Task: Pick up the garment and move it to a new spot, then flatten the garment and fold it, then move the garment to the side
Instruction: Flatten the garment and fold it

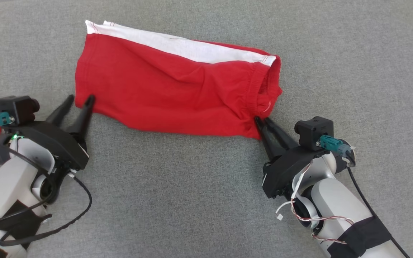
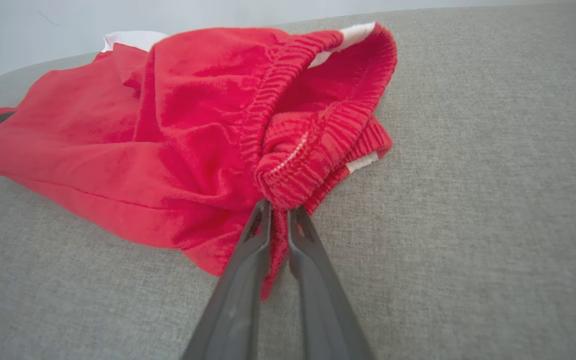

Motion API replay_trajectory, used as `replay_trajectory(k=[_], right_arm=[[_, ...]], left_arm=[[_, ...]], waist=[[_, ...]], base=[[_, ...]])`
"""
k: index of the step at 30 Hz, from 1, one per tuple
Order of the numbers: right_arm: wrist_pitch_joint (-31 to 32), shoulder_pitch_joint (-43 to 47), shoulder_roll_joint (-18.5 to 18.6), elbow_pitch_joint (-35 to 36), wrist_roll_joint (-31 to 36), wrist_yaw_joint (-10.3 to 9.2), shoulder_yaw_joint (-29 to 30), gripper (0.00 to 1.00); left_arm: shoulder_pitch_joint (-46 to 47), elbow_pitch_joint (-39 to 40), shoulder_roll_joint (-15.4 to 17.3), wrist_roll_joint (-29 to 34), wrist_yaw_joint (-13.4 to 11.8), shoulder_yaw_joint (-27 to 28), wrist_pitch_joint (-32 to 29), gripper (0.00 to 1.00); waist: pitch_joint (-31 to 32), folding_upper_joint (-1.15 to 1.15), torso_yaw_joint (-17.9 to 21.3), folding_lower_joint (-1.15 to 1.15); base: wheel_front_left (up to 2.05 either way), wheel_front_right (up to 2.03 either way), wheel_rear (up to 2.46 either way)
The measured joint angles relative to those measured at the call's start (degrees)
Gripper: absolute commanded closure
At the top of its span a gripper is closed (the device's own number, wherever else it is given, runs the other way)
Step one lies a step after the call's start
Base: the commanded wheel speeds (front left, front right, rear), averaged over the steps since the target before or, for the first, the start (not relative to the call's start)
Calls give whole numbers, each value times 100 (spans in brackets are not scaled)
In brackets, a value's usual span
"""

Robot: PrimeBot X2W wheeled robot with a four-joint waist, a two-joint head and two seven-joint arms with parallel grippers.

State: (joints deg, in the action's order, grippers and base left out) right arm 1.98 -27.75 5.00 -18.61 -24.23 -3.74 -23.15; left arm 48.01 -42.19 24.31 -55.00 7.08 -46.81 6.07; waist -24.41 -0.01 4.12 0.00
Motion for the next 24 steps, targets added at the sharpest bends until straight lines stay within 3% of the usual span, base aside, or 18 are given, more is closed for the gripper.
replay_trajectory(k=[15, 24], right_arm=[[-203, -97, 15, -460, -47, 89, 98, 100], [-286, 130, 159, -891, -323, 443, 178, 100]], left_arm=[[16, 245, 34, -366, 1, -492, 12, 100], [-469, 182, -82, -522, 7, -666, 325, 100]], waist=[[174, 1, -36, 1], [583, 1, -108, 0]], base=[[0, 0, 0], [0, 0, 0]])
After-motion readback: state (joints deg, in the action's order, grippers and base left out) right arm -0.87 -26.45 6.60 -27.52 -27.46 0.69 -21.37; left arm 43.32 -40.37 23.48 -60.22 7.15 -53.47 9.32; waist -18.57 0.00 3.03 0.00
